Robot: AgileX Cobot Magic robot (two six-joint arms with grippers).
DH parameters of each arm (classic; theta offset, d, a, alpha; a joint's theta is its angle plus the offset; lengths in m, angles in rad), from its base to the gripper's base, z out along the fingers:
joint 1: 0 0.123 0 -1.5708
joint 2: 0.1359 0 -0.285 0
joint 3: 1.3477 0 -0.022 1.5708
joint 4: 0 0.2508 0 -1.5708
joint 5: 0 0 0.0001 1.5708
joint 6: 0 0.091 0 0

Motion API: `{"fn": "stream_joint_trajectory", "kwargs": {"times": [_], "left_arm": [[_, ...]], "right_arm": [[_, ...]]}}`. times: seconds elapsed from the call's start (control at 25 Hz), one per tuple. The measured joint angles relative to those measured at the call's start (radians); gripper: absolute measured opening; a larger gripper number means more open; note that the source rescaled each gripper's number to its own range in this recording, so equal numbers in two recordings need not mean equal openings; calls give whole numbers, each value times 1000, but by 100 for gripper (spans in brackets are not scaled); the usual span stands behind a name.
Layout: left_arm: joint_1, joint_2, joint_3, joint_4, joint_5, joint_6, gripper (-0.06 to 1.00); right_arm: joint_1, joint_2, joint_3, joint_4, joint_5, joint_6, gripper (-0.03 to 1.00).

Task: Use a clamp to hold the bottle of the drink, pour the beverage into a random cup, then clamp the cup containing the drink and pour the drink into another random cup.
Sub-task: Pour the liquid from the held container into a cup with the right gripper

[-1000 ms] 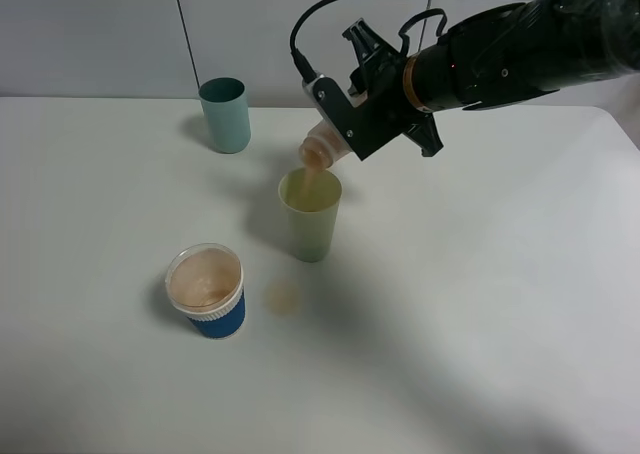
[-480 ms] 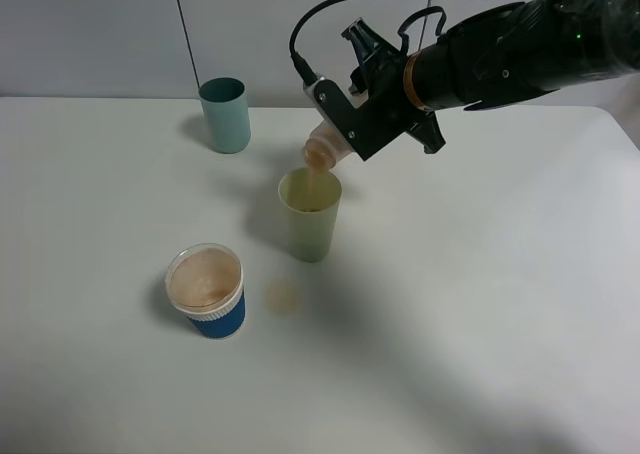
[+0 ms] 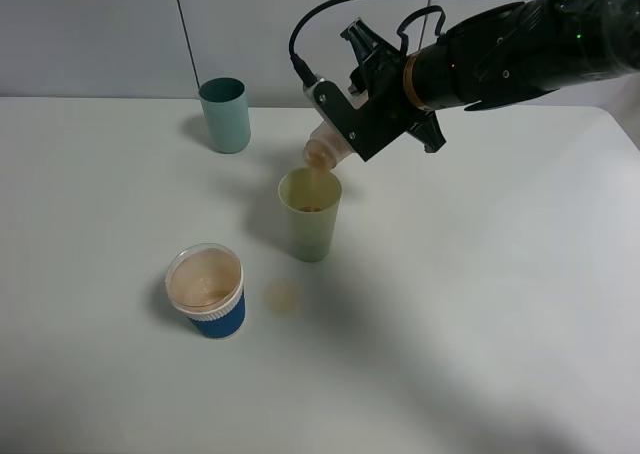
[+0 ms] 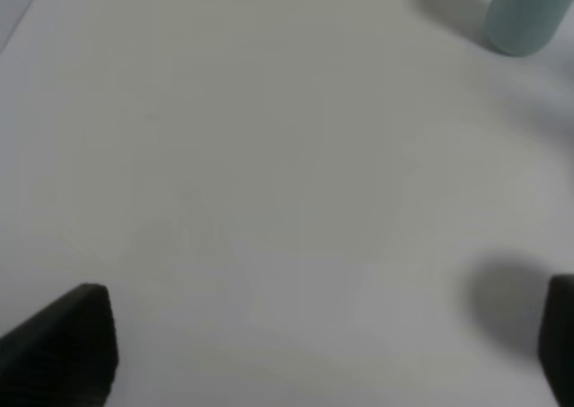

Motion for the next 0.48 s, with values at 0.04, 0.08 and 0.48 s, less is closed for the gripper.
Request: {"fn": "stream_joint_trajectory", "kwargs": {"times": [0.04, 0.08, 0.48], "left_arm": [[0, 0, 0, 0, 0, 0, 95], [0, 0, 0, 0, 0, 0, 95], [0, 0, 0, 0, 0, 0, 95]], "right_arm": [[0, 0, 0, -1, 0, 0, 1], [0, 0, 0, -2, 0, 0, 1], [0, 0, 0, -25, 0, 0, 1]]}}
